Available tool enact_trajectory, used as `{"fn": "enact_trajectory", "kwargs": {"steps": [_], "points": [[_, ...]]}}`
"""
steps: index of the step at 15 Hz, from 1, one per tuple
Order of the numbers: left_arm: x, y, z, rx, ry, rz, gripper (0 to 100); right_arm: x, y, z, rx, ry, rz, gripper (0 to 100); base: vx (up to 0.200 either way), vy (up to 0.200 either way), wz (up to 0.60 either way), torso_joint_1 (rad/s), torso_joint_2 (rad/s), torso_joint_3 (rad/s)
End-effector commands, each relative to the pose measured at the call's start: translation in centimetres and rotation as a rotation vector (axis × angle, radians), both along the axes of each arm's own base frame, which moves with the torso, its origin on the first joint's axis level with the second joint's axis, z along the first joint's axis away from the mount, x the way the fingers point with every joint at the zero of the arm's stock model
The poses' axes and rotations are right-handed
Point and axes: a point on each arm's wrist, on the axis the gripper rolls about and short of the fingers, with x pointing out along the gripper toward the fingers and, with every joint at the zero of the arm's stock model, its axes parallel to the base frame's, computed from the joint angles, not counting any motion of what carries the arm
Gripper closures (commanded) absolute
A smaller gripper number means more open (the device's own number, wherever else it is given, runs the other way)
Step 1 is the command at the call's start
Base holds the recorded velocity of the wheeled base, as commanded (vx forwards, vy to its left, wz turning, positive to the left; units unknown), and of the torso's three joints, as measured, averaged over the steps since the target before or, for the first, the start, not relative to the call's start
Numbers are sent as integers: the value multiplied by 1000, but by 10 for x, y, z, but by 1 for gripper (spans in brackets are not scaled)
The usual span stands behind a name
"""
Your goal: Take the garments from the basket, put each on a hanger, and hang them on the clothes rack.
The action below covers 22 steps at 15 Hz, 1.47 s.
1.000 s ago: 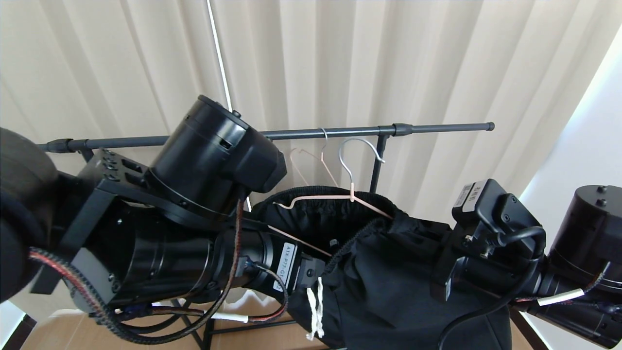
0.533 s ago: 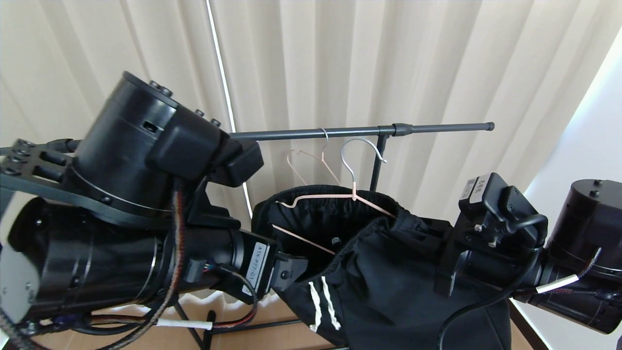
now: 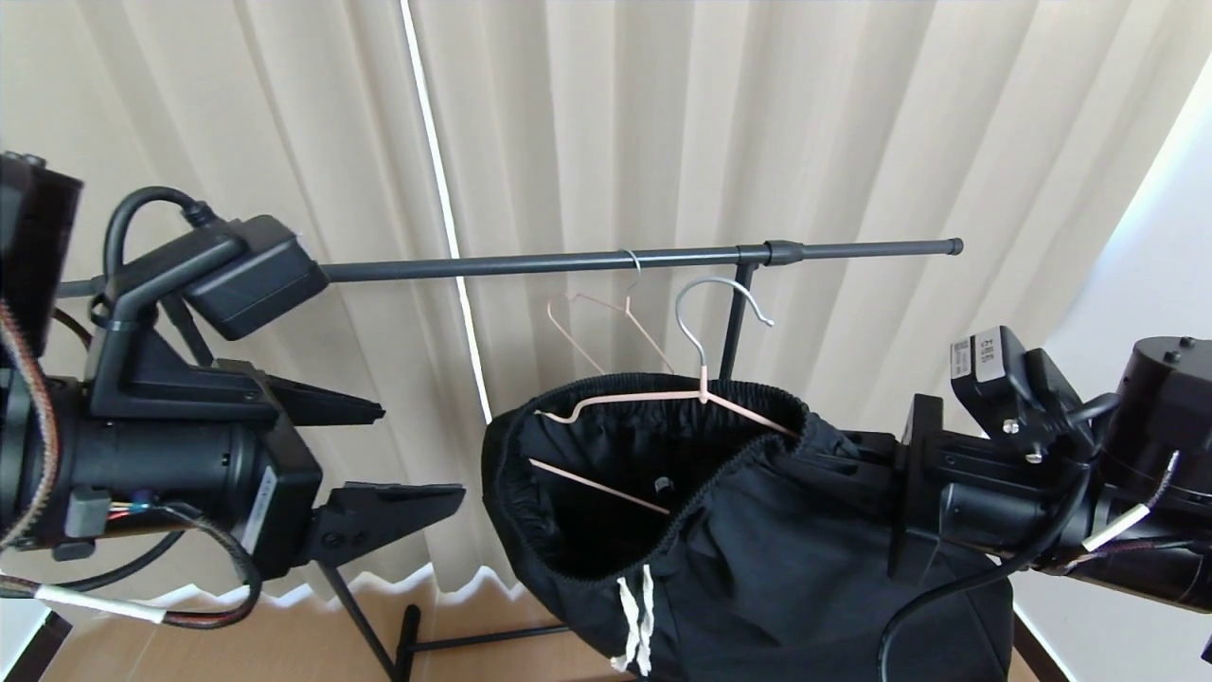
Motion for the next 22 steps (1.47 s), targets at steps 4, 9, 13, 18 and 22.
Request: {"fn": "enact_trajectory", "kwargs": {"steps": [4,9,13,18,22], "points": [[24,31,-25,185,-98,-152,0,-3,-9,2,37,27,93,100,0,0,0,0,0,0],[40,25,-53,222,-186,-286,0,-4,-16,4,75,66,191,100,0,0,0,0,0,0],[44,22,-60,309,-252,-401,0,-7,-18,4,115,77,262,100,0,0,0,0,0,0],[49,-11,-54,278,-296,-504,0,-10,-19,3,146,97,307,100,0,0,0,0,0,0],[55,-33,-44,207,-281,-512,0,-9,-19,2,145,102,308,100,0,0,0,0,0,0]]}}
